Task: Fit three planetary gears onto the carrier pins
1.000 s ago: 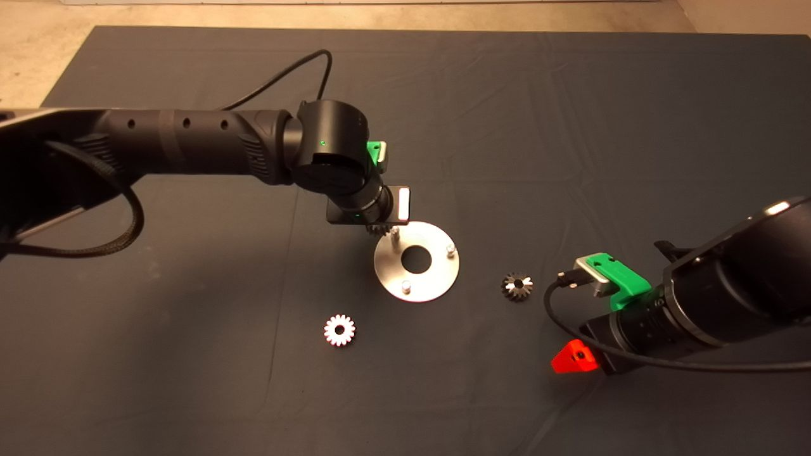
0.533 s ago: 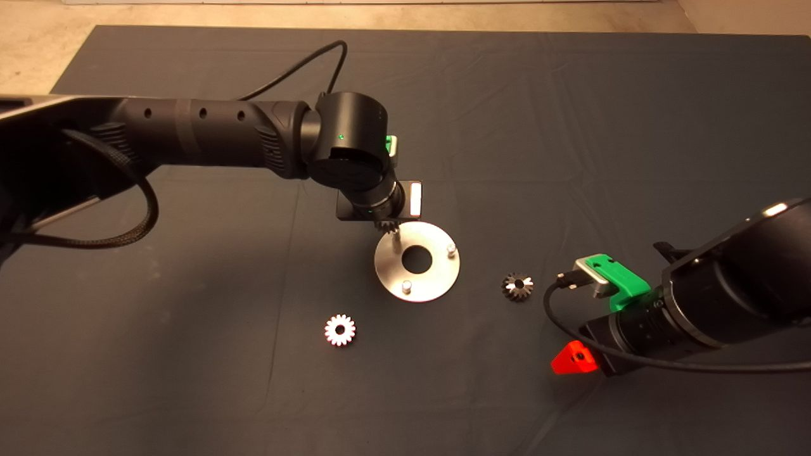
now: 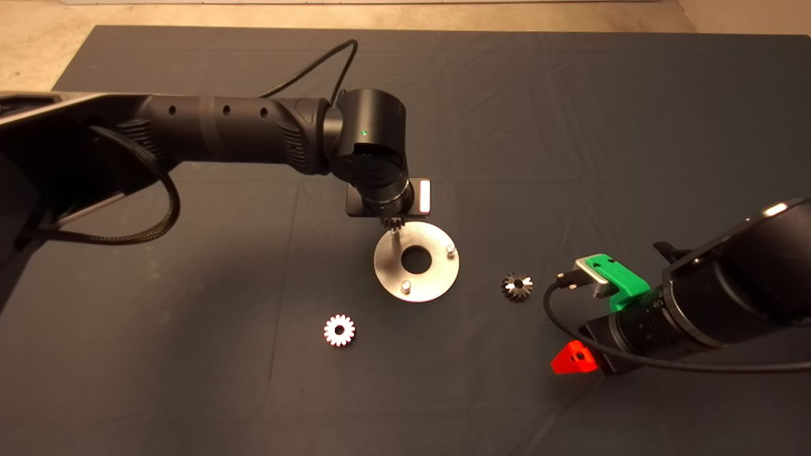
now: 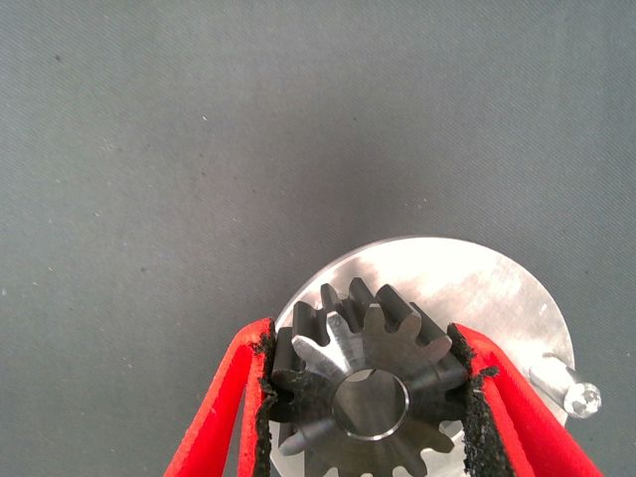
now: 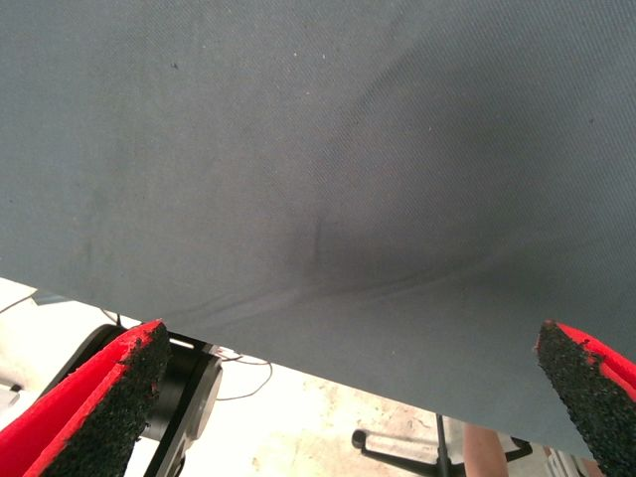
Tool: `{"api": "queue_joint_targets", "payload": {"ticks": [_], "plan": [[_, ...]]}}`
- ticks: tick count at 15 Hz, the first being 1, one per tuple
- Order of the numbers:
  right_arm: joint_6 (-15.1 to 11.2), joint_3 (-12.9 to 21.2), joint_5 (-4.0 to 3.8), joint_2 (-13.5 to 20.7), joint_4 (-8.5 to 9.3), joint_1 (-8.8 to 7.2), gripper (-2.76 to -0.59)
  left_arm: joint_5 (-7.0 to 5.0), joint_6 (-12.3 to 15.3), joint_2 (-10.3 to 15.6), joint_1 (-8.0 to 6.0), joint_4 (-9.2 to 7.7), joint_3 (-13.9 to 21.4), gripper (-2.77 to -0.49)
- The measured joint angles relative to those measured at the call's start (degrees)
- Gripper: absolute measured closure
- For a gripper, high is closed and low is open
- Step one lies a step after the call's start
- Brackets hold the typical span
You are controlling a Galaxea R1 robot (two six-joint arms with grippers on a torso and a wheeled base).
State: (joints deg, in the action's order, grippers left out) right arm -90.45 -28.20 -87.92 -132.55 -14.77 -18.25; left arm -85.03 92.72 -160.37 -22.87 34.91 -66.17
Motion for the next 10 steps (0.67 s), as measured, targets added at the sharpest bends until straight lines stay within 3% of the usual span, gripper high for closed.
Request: {"api": "queue_joint_targets", "payload": {"ticks": [7,10], "plan": [[1.6,-0.9,0.05,0.0,-0.05,0.01,-2.75,-0.24,0.0,0.1,0.20,-0.02,-1.2,-0.96],[2.0,-1.6,0.07,0.0,-0.33,0.01,-2.75,-0.26,0.0,0.0,1.00,-0.02,-1.3,-0.96]]}}
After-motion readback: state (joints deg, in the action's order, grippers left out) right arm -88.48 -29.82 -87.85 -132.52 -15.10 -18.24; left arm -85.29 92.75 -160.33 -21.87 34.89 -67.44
